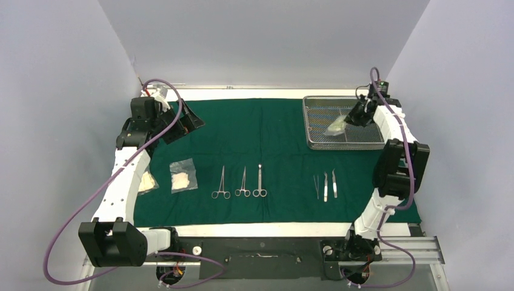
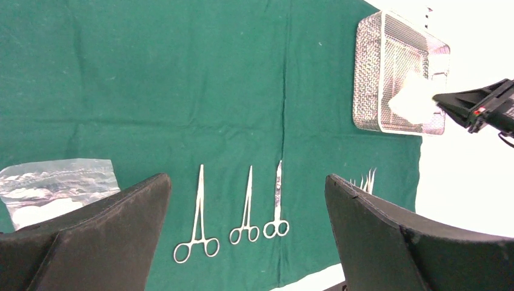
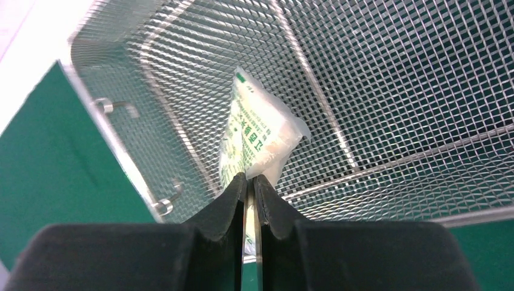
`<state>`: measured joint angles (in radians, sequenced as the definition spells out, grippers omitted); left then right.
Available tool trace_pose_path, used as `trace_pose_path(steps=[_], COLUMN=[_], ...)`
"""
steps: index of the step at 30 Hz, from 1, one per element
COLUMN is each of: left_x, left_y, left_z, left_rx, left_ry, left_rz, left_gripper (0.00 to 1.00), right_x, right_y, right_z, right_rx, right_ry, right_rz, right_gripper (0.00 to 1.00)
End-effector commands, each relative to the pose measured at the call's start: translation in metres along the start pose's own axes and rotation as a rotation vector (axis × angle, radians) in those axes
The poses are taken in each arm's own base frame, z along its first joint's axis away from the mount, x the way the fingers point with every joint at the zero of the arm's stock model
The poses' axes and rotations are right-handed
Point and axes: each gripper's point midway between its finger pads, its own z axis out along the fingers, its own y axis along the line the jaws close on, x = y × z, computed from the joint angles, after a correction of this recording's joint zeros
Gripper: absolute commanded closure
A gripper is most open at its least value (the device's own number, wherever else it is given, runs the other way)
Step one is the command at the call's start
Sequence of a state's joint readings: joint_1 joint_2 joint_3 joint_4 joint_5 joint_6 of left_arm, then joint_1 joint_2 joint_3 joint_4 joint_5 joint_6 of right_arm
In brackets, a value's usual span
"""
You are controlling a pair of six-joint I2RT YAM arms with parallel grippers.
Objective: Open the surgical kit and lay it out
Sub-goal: Pick up the medical item from the container, then place the medical item in the surgical kit.
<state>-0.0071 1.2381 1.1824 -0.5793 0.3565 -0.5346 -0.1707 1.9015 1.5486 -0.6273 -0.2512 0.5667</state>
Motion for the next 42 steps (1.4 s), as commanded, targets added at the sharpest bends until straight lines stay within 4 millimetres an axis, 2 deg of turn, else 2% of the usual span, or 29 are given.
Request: trace_pose_path(steps=[1,3,6,9,11,13,15,20,22,25,28,31,37,42], left_x=[-0.012,-0.011,-0.01,-0.008,-0.004,0.001,0.007,0.03,0.035,0.039,0.044,0.044,0.036,0.037], left_y=[-0.024,-0.029,-0.038,-0.049,-0.061,-0.074,-0.089,-0.124,-0.13,-0.127,-0.123,-0.123,-0.128,-0.118], left_z=[-0.008,-0.007,-0.007,-0.006,-0.005,-0.004,-0.003,0.0,0.002,0.004,0.005,0.005,0.004,0.009], left_rx=[0.1,0.122,0.166,0.221,0.277,0.335,0.402,0.528,0.542,0.528,0.516,0.514,0.549,0.531], left_ry=[-0.047,-0.044,-0.037,-0.023,-0.007,0.015,0.033,0.095,0.11,0.12,0.129,0.133,0.12,0.13], left_rz=[-0.001,-0.011,-0.023,-0.045,-0.068,-0.107,-0.141,-0.195,-0.194,-0.204,-0.211,-0.22,-0.243,-0.268], left_gripper=[0.04,0.04,0.04,0.04,0.04,0.04,0.04,0.04,0.04,0.04,0.03,0.0,0.24,0.36], right_x=[-0.046,-0.049,-0.042,-0.021,0.001,0.036,0.066,0.135,0.158,0.186,0.204,0.218,0.235,0.241], right_y=[0.05,0.062,0.09,0.128,0.158,0.192,0.217,0.274,0.29,0.305,0.317,0.323,0.328,0.328], right_z=[-0.068,-0.082,-0.1,-0.118,-0.13,-0.139,-0.146,-0.166,-0.172,-0.181,-0.19,-0.19,-0.193,-0.197], right_rx=[-0.188,-0.245,-0.373,-0.506,-0.608,-0.716,-0.811,-1.043,-1.098,-1.176,-1.241,-1.257,-1.284,-1.304], right_ry=[-0.191,-0.215,-0.217,-0.201,-0.178,-0.129,-0.087,0.037,0.09,0.168,0.229,0.272,0.341,0.391], right_rz=[-0.032,-0.039,-0.071,-0.136,-0.19,-0.239,-0.258,-0.273,-0.281,-0.27,-0.27,-0.277,-0.29,-0.295], right_gripper=[0.95,0.95,0.95,0.95,0.95,0.95,0.95,0.95,0.95,0.95,0.95,0.95,0.95,0.95])
